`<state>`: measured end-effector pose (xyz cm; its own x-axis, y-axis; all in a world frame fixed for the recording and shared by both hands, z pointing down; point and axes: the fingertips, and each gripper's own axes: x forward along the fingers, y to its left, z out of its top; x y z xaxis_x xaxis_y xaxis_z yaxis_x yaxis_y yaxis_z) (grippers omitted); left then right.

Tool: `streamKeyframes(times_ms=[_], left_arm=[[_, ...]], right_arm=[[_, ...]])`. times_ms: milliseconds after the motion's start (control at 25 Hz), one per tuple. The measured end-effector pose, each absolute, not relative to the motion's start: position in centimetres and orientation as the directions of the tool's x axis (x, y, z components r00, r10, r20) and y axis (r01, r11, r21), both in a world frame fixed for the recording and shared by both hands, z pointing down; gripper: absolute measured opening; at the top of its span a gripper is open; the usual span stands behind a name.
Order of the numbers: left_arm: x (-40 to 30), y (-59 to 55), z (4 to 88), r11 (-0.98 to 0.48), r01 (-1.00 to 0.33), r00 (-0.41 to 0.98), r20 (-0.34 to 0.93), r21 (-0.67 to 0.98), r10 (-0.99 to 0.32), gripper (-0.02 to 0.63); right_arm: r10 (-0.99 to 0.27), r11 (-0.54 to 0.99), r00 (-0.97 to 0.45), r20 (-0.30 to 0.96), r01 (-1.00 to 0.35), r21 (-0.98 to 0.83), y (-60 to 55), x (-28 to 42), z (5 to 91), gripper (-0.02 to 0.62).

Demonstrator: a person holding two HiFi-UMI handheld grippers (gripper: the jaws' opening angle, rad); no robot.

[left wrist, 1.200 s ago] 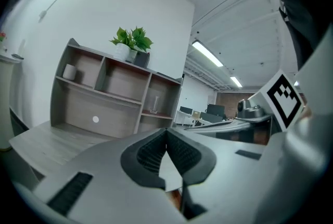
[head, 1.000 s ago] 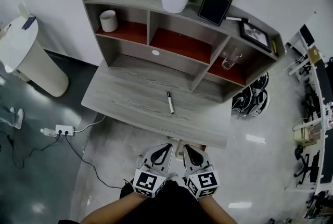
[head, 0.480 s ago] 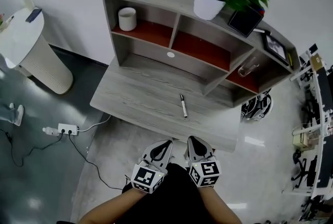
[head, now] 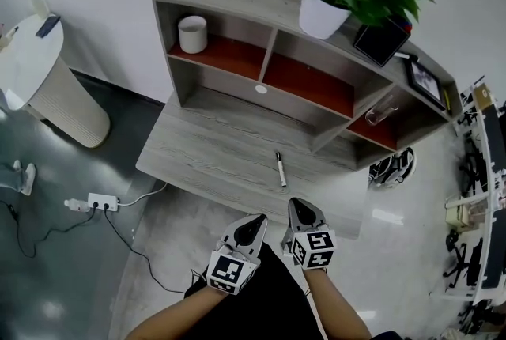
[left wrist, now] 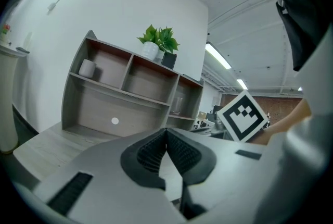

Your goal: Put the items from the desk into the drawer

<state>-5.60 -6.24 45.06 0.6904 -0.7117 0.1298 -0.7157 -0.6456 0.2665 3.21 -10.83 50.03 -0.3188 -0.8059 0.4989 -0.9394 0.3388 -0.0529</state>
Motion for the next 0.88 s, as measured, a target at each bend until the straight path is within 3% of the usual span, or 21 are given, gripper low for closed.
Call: streamKeyframes(times_ms=[880], left_arm=[[-4.9, -11.1, 48.2, -0.63, -0.719, 0.692, 0.216, 0.294, -0.689, 0.012]], right_arm=[[-0.65, 0.368, -0.217, 0.728, -0.928, 0.052, -20.9, 7.8, 65.2, 0.03]])
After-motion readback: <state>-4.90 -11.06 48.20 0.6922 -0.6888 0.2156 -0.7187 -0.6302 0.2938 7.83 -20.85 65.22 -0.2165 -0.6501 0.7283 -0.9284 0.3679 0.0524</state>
